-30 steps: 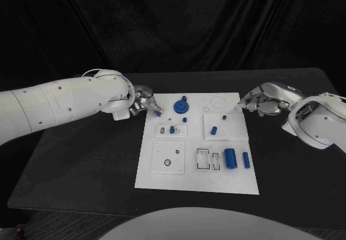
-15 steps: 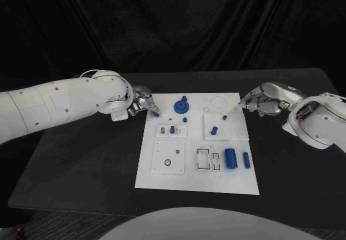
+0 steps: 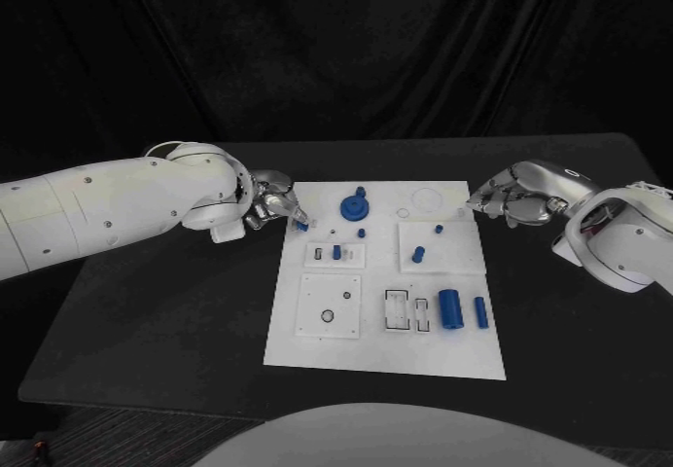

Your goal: Assemble the parts on the task board

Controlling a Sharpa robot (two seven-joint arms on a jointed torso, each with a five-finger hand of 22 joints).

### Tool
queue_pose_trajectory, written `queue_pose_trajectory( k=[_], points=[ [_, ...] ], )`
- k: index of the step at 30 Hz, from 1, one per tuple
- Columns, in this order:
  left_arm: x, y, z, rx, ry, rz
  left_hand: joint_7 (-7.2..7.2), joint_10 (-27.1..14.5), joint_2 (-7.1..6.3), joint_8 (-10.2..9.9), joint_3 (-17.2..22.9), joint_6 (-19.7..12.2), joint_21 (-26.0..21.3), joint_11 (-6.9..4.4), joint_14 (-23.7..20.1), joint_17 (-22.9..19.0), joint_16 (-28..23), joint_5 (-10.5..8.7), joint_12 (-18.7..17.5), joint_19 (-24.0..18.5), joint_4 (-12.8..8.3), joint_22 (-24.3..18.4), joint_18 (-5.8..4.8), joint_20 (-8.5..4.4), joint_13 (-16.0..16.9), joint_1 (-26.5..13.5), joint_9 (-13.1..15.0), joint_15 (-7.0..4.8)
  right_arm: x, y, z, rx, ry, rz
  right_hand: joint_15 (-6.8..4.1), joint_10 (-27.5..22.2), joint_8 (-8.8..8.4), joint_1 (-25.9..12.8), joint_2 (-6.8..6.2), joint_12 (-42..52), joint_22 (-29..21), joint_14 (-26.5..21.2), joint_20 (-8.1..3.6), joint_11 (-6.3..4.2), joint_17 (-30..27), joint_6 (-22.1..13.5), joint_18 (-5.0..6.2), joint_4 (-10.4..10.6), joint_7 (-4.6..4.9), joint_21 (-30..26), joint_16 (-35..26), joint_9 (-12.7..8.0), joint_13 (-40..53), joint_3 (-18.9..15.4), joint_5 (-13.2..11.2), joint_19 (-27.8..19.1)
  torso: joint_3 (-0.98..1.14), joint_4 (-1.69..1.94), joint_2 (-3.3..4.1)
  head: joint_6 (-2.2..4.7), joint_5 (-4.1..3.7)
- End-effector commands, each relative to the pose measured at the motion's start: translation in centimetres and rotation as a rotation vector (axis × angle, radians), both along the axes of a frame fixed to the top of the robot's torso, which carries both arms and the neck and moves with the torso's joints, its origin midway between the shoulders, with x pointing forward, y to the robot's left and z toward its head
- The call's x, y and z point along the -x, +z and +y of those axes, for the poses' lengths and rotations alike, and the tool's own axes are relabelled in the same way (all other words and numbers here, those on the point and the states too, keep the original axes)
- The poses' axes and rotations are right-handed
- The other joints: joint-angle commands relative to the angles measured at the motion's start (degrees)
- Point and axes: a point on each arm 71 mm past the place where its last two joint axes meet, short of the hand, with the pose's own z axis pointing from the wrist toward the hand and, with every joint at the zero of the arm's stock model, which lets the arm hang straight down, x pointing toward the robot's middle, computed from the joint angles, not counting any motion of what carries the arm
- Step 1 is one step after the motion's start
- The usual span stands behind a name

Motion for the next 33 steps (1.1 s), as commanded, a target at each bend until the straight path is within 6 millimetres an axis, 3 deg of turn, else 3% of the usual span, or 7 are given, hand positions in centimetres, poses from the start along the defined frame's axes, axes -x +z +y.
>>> queue_pose_trajectory(
  k=[1,6,10,33],
  points=[
    [0.4,0.2,-0.1,0.03,0.011,-0.02,-0.44,3.62,-0.04,0.32,3.43,-0.16,0.24,0.13,6.06,15.09,0.15,-0.39,-0.26,0.2,-2.81,9.97,0.37,-0.18,12.71,-0.77,-0.01,0.15,0.1,-0.1,-0.1,0.002,-0.013,0.004,0.15,0.25,0.1,0.57,0.18,-0.26,-0.05,0.42,-0.02,0.19,-0.06,0.34,0.6,-0.14,-0.06,-0.23,-0.32,0.04,-0.05,0.16,0.27,0.57,0.1,-0.02,-0.04,-0.01,0.27],
    [1.0,0.3,-0.2,0.038,0.007,-0.018,-0.47,3.53,-0.1,0.3,3.73,-0.12,0.18,0.11,6.06,15.09,0.15,-0.96,-0.38,0.19,-2.73,9.95,0.38,-0.19,12.61,-1.17,-0.04,0.13,0.1,-0.1,-0.1,-0.001,-0.014,-0.001,0.16,0.2,0.1,0.6,0.16,-0.32,-0.07,0.42,-0.02,0.2,-0.08,0.34,0.59,-0.13,-0.05,-0.26,-0.35,0.03,-0.07,0.16,0.28,0.58,0.03,0.03,-0.02,-0.01,-0.03],
    [1.5,0.5,-0.4,0.051,0.0,-0.026,-0.49,3.56,-0.11,0.3,3.88,-0.07,0.19,0.09,6.06,15.09,0.15,-1.36,-0.36,0.2,-2.66,9.95,0.38,-0.2,12.62,-1.4,-0.06,0.12,0.1,0.0,-0.1,-0.003,-0.013,-0.005,0.16,0.2,0.1,0.6,0.16,-0.32,-0.07,0.42,-0.02,0.2,-0.08,0.34,0.59,-0.13,-0.05,-0.26,-0.35,0.03,-0.07,0.16,0.28,0.58,-0.04,-0.14,-0.02,-0.01,-0.02],
    [3.7,0.9,-1.3,0.084,-0.038,-0.024,-0.55,3.56,-0.12,0.36,4.03,0.13,0.28,0.06,6.06,15.09,0.15,-2.06,-0.38,0.27,-2.47,9.98,0.36,-0.22,12.61,-1.75,-0.08,0.1,0.1,0.1,-0.3,-0.007,-0.016,-0.014,0.18,0.02,0.01,0.74,0.04,-0.55,-0.16,0.49,-0.01,0.22,-0.14,0.22,0.59,-0.07,0.0,-0.39,-0.49,0.0,-0.16,0.17,0.38,0.65,-0.01,-0.06,0.01,-0.01,0.22]
  ],
)
